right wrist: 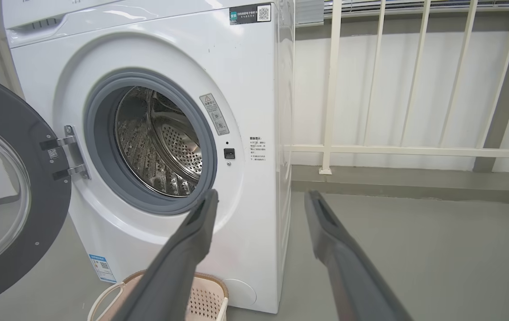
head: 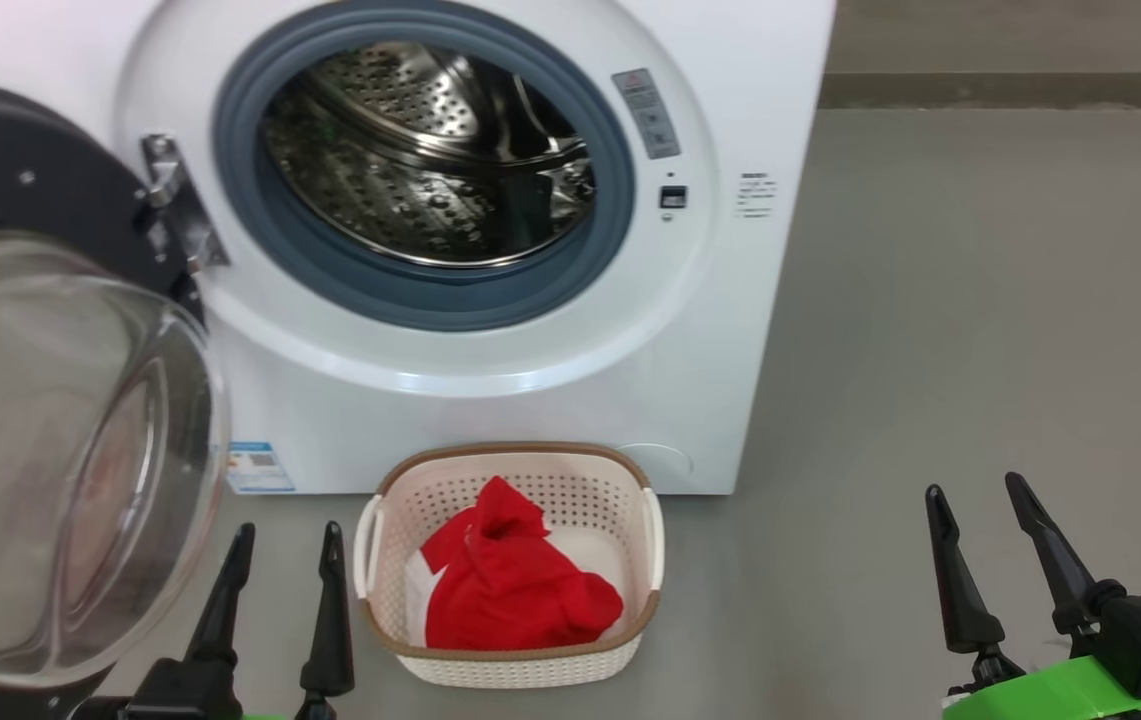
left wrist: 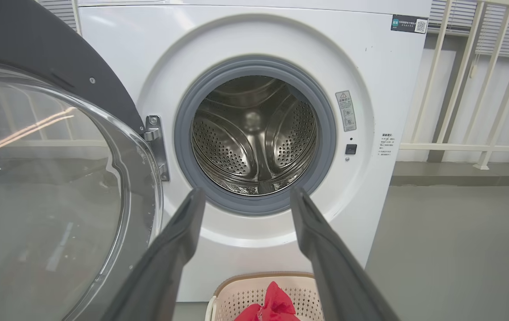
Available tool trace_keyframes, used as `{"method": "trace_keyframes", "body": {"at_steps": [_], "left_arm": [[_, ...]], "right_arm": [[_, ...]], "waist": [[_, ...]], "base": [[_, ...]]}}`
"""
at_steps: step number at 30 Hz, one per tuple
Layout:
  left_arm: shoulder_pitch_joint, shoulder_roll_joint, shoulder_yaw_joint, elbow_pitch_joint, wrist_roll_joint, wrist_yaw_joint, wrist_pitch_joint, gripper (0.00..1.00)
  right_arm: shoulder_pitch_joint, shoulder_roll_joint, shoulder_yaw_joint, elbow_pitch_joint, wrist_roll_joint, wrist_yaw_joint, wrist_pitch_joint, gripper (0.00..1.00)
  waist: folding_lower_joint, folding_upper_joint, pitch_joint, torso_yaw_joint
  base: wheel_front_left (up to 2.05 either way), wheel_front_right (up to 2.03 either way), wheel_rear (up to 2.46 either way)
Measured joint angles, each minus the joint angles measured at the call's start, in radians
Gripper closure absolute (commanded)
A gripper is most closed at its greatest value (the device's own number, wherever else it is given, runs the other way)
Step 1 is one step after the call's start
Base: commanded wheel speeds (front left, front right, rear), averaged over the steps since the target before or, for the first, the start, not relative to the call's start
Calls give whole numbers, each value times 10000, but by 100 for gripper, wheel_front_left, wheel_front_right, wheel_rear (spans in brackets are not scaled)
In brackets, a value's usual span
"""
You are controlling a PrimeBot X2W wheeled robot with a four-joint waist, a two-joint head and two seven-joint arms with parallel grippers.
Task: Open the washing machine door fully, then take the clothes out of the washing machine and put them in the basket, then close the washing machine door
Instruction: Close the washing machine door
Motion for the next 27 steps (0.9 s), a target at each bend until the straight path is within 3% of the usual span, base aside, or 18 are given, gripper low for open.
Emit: {"method": "trace_keyframes", "body": {"at_steps": [27], "left_arm": [[-8,21,151,-1078,245,629,-2,0]], "right_arm": [[-101,-4,518,-286,35,0,0,0]], "waist": [[0,0,201,2813]], "base": [[0,0,0]]}}
